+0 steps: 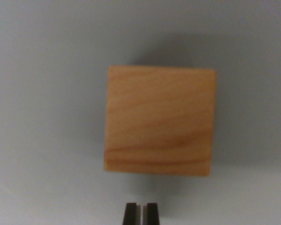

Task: Push wooden cube

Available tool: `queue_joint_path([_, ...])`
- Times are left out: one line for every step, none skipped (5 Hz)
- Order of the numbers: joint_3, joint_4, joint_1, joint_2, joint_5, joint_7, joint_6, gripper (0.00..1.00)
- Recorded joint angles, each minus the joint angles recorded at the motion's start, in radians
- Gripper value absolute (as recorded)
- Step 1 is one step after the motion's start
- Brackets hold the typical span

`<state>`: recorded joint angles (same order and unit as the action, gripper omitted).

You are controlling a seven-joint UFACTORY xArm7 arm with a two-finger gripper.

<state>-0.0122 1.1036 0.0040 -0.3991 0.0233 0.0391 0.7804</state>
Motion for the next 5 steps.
queue_joint_path([0.0, 0.0, 0.0, 0.0, 0.0, 0.0, 0.0, 1.0])
queue_joint_path([0.0, 0.04, 0.0, -0.024, -0.0005, 0.0, 0.016, 1.0])
queue_joint_path([0.0, 0.04, 0.0, -0.024, -0.0005, 0.0, 0.016, 1.0])
queue_joint_path([0.0, 0.083, 0.0001, -0.051, -0.001, -0.001, 0.033, 1.0])
queue_joint_path([0.0, 0.083, 0.0001, -0.051, -0.001, -0.001, 0.033, 1.0])
